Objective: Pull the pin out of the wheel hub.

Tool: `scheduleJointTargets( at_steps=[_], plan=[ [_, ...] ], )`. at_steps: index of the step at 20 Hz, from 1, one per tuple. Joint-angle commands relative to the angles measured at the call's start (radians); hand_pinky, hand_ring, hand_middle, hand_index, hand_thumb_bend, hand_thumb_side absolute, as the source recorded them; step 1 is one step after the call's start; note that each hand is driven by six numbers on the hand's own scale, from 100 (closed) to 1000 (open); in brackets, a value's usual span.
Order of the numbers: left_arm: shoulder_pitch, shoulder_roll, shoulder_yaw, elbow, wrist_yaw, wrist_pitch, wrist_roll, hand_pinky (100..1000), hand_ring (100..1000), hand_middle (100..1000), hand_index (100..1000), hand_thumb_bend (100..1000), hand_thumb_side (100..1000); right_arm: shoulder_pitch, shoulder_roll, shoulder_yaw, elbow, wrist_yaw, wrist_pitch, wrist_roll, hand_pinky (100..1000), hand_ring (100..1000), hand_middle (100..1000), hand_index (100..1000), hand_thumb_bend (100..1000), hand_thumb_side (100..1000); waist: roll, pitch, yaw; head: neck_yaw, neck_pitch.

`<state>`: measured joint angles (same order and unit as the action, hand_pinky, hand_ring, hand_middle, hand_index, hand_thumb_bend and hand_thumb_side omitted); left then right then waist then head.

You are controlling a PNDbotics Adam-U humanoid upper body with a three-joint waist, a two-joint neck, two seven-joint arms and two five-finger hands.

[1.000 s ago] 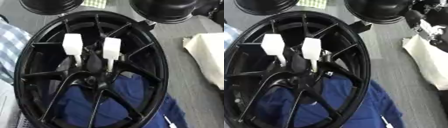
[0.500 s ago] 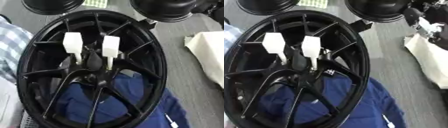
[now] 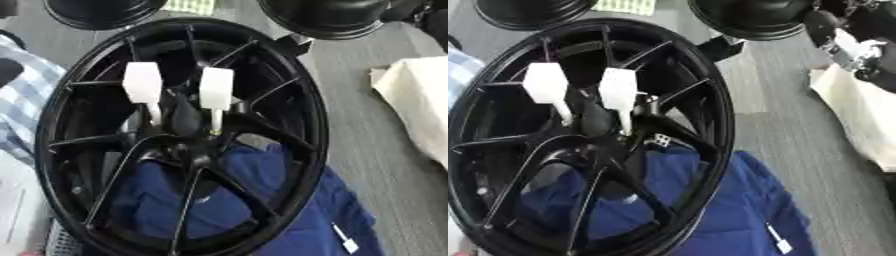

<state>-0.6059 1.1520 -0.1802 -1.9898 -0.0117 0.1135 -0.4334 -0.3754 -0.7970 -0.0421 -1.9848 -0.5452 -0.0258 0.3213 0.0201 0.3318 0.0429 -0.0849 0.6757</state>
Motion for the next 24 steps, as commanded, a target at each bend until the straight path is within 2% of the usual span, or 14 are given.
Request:
scheduleJointTargets(
  at_steps=[1, 3, 5, 11, 15, 19, 24],
  plan=[
    [-0.071, 0.044, -0.041, -0.010, -0.025, 0.010, -0.149, 847, 824, 764, 859, 446, 469, -0.003, -0.039, -0.004, -0.015, 0.008, -0.002, 0.003, 941, 779, 643, 795, 131, 290, 0.003, -0.029, 0.001, 0.002, 0.000],
    [-0.126, 0.031, -0.068, -0.010, -0.030, 0.026, -0.238, 856, 832, 773, 871, 498, 502, -0.001, -0.041, -0.002, -0.015, 0.010, -0.001, 0.004, 941, 779, 643, 795, 131, 290, 0.003, -0.030, 0.003, 0.002, -0.001],
    [-0.179, 0.011, -0.093, -0.010, -0.035, 0.051, -0.305, 858, 833, 775, 874, 506, 507, 0.000, -0.042, 0.000, -0.015, 0.012, -0.001, 0.006, 941, 779, 643, 795, 131, 290, 0.003, -0.031, 0.005, 0.003, 0.000],
    [-0.332, -0.080, -0.176, 0.052, -0.052, 0.109, -0.417, 857, 833, 774, 874, 515, 476, 0.003, -0.043, 0.005, -0.015, 0.015, -0.001, 0.010, 940, 779, 643, 795, 131, 291, 0.000, -0.038, 0.008, 0.006, -0.002],
    [-0.450, -0.163, -0.240, 0.137, -0.077, 0.115, -0.463, 855, 832, 772, 874, 512, 471, 0.007, -0.042, 0.008, -0.015, 0.018, 0.001, 0.012, 940, 779, 643, 795, 131, 293, -0.002, -0.042, 0.011, 0.004, 0.000],
    [-0.535, -0.243, -0.286, 0.228, -0.109, 0.119, -0.473, 849, 824, 763, 868, 499, 473, 0.008, -0.039, 0.010, -0.015, 0.020, 0.003, 0.015, 941, 779, 643, 796, 130, 294, -0.003, -0.043, 0.010, 0.001, -0.002],
    [-0.590, -0.321, -0.323, 0.322, -0.133, 0.122, -0.473, 846, 818, 757, 861, 492, 466, 0.002, -0.034, 0.012, -0.015, 0.020, 0.005, 0.018, 941, 779, 643, 796, 131, 295, -0.007, -0.037, 0.002, 0.002, -0.008]
  ],
)
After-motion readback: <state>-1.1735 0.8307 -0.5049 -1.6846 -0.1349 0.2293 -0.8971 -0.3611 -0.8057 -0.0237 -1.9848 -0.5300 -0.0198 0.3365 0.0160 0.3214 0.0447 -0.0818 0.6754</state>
